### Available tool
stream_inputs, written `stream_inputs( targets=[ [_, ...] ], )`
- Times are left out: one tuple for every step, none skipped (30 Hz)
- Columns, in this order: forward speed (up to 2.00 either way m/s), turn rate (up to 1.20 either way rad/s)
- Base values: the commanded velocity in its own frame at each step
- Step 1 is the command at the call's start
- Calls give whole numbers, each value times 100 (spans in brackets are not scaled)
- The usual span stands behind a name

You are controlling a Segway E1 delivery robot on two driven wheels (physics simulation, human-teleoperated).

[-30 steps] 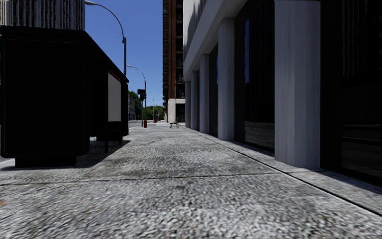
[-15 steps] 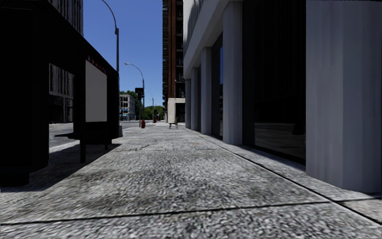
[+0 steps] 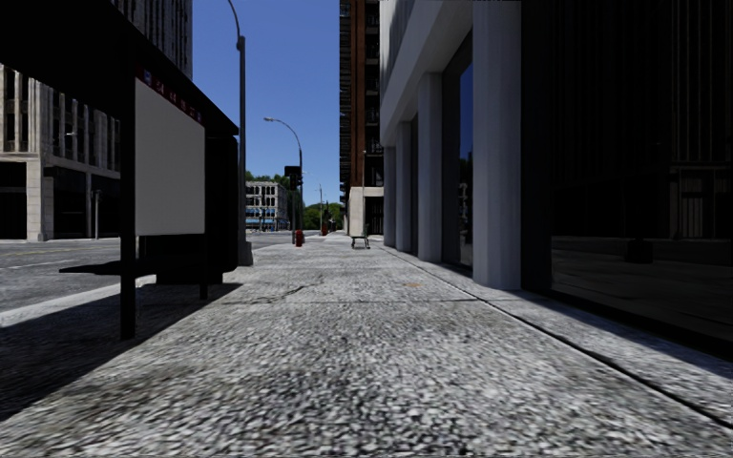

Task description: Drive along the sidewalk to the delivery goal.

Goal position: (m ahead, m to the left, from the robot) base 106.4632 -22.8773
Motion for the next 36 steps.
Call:
stream_inputs(
  targets=[
    [200,0],
    [200,0],
    [200,0],
    [200,0],
    [200,0],
    [200,0],
    [200,0],
    [200,0],
    [200,0],
    [200,0],
    [200,0],
    [200,0],
    [200,0],
    [200,0],
    [200,0],
    [200,0],
    [200,0],
    [200,0],
    [200,0],
    [200,0],
    [200,0],
    [200,0],
    [200,0],
    [200,0],
    [200,37],
    [200,37],
    [200,52],
    [200,59],
    [200,59],
    [200,60],
    [200,60],
    [200,55],
    [200,55],
    [200,44],
    [200,37],
    [200,24]
  ],
)
